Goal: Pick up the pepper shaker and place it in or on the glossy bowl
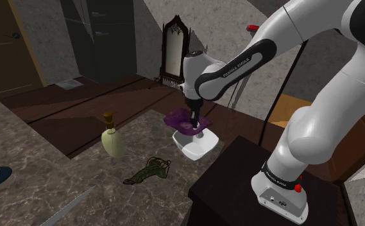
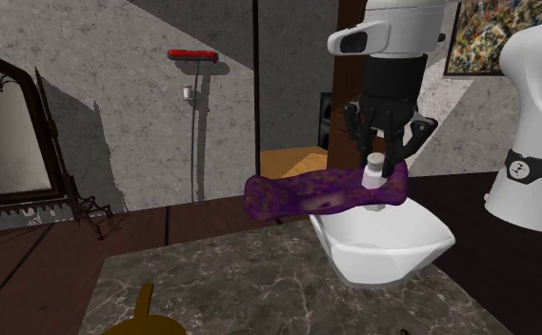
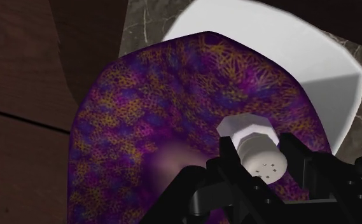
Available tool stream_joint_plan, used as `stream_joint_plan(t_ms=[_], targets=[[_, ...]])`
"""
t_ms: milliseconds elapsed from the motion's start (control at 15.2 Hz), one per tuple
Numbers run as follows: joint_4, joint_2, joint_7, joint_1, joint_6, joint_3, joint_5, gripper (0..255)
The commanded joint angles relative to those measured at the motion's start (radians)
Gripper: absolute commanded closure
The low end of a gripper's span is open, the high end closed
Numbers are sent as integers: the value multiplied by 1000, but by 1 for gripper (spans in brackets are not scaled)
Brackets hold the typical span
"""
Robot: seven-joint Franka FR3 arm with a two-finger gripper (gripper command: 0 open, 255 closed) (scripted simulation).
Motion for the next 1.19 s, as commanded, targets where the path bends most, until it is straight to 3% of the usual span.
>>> stream_joint_plan(t_ms=[0, 330, 396, 726, 990, 1122], targets=[[-3, 5, 1, -2, 9, -2, -3, 255], [-3, 5, 1, -2, 9, -1, -3, 255], [-3, 5, 1, -2, 9, -1, -3, 0], [-3, 5, 1, -2, 9, -1, -3, 0], [64, -71, -17, 13, -135, 7, 28, 0], [64, -71, -17, 13, -135, 7, 28, 0]])
